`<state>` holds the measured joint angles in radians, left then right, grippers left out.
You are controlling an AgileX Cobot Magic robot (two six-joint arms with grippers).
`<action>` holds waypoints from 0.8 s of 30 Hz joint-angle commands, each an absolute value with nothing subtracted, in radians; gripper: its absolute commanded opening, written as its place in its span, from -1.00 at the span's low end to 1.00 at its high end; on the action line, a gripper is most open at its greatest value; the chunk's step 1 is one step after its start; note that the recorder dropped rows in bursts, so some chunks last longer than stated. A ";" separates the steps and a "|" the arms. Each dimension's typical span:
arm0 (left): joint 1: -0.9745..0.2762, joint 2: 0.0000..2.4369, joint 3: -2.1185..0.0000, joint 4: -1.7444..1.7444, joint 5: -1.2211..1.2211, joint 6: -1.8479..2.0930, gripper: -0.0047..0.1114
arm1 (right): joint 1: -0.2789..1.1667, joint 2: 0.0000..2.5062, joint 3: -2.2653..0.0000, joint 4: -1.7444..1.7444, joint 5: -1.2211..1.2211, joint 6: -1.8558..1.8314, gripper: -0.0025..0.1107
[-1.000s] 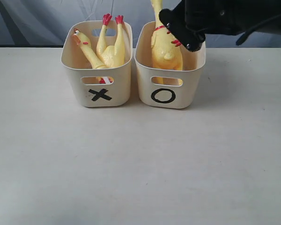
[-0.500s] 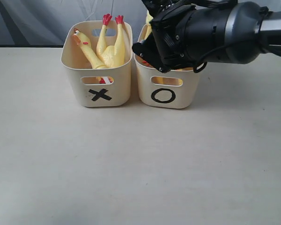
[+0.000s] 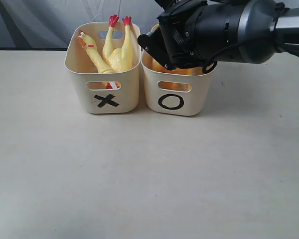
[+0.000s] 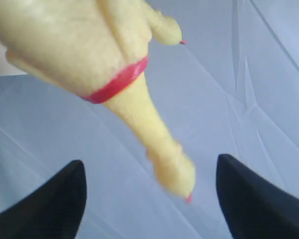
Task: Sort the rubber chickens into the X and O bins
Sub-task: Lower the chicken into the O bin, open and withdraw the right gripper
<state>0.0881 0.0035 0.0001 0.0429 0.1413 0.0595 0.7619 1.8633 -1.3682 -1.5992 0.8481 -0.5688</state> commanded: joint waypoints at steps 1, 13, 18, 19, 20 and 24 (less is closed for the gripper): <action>0.078 0.000 0.000 0.042 0.133 0.058 -0.92 | 0.756 1.858 -1.375 -1.588 0.953 -0.500 0.26; 0.078 0.000 0.000 0.042 0.133 0.058 -0.92 | 0.744 1.790 -1.375 -1.219 1.221 -0.024 0.26; 0.078 0.000 0.000 0.042 0.133 0.058 -0.92 | 0.676 1.713 -1.368 -0.945 1.221 -0.022 0.21; 0.078 0.000 0.000 0.042 0.133 0.058 -0.92 | 0.662 1.696 -1.368 -0.902 1.221 -0.022 0.13; 0.078 0.000 0.000 0.042 0.133 0.058 -0.92 | 0.642 1.668 -1.368 -0.873 1.221 -0.022 -0.05; 0.078 0.000 0.000 0.042 0.133 0.058 -0.92 | 0.595 1.557 -1.368 -0.801 1.221 -0.022 -0.92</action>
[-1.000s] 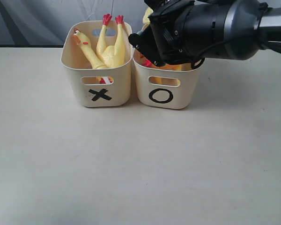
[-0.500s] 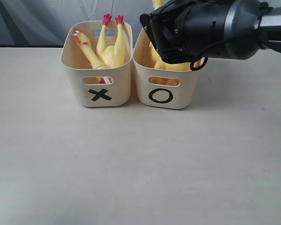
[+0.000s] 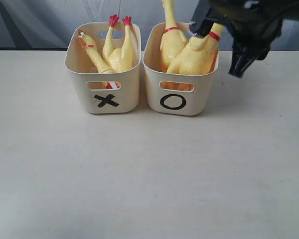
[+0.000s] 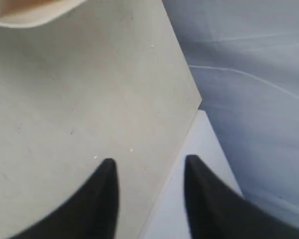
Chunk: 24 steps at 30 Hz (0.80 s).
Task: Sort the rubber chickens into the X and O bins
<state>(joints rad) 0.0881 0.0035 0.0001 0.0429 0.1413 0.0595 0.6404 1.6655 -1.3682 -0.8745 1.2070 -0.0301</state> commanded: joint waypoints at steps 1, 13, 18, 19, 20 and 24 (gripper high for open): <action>0.078 0.000 0.000 0.042 0.133 0.058 -0.92 | 0.587 1.520 -1.368 -0.783 1.221 -0.022 -0.95; 0.078 0.000 0.000 0.042 0.133 0.058 -0.92 | 0.523 0.963 -1.368 -0.097 1.221 -0.393 -0.97; 0.078 0.000 0.000 0.042 0.133 0.058 -0.92 | 0.523 0.810 -1.365 0.010 1.221 -0.387 -0.97; 0.078 0.000 0.000 0.042 0.133 0.058 -0.92 | 0.523 0.787 -1.365 0.013 1.221 -0.387 -0.97; 0.078 0.000 0.000 0.042 0.133 0.058 -0.92 | 0.523 0.765 -1.365 0.013 1.221 -0.387 -0.97; 0.078 0.000 0.000 0.042 0.133 0.058 -0.92 | 0.523 0.712 -1.365 0.013 1.221 -0.387 -0.97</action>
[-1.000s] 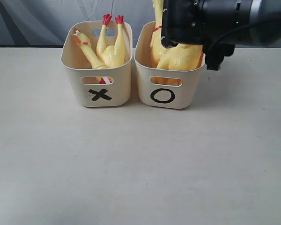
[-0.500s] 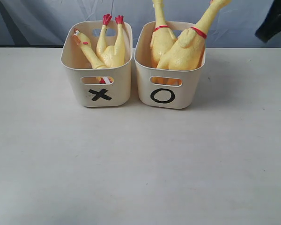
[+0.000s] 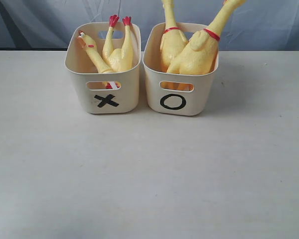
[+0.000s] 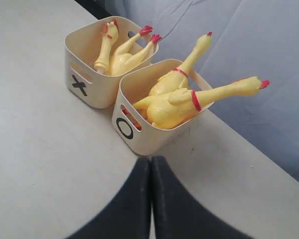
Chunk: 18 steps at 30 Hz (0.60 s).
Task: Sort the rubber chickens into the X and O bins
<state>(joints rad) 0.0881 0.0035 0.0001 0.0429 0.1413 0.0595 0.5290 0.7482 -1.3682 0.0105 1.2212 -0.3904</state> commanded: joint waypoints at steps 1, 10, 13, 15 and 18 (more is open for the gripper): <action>0.078 0.000 0.000 0.042 0.133 0.058 -0.92 | 0.523 0.705 -1.365 0.013 1.221 -0.387 -0.97; 0.078 0.000 0.000 0.042 0.133 0.058 -0.92 | 0.406 0.562 -1.328 -0.205 1.221 -0.385 -0.97; 0.078 0.000 0.000 0.042 0.133 0.058 -0.92 | 0.318 0.473 -1.259 -0.243 1.098 -0.377 -0.97; 0.078 0.000 0.000 0.042 0.133 0.058 -0.92 | 0.262 0.405 -1.191 -0.234 1.022 -0.331 -0.97; 0.078 0.000 0.000 0.042 0.133 0.058 -0.92 | 0.193 0.317 -1.066 -0.201 0.911 -0.211 -0.97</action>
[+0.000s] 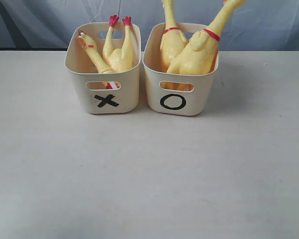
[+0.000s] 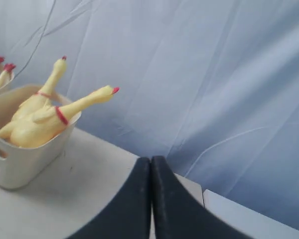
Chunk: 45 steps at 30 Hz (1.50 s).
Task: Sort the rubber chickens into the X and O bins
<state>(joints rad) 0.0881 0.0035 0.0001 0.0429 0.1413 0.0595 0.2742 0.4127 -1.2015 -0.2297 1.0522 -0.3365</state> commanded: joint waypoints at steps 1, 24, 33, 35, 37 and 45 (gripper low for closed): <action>0.078 0.000 0.000 0.042 0.133 0.058 -0.92 | 0.171 0.290 -1.011 -0.186 0.857 -0.166 -0.97; 0.078 0.000 0.000 0.042 0.136 0.058 -0.92 | -0.149 0.000 0.000 0.141 0.101 -0.096 -0.97; 0.078 0.000 0.000 0.042 0.136 0.058 -0.92 | -0.149 0.000 0.000 0.111 0.331 -0.098 -0.97; 0.078 0.000 0.000 0.042 0.136 0.058 -0.92 | -0.149 0.000 0.000 0.111 0.331 -0.098 -0.97; 0.078 0.000 0.000 0.042 0.136 0.058 -0.92 | -0.149 0.000 0.000 0.111 0.331 -0.096 -0.97; 0.078 0.000 0.000 0.042 0.136 0.058 -0.92 | -0.149 0.000 0.000 0.132 0.328 -0.096 -0.97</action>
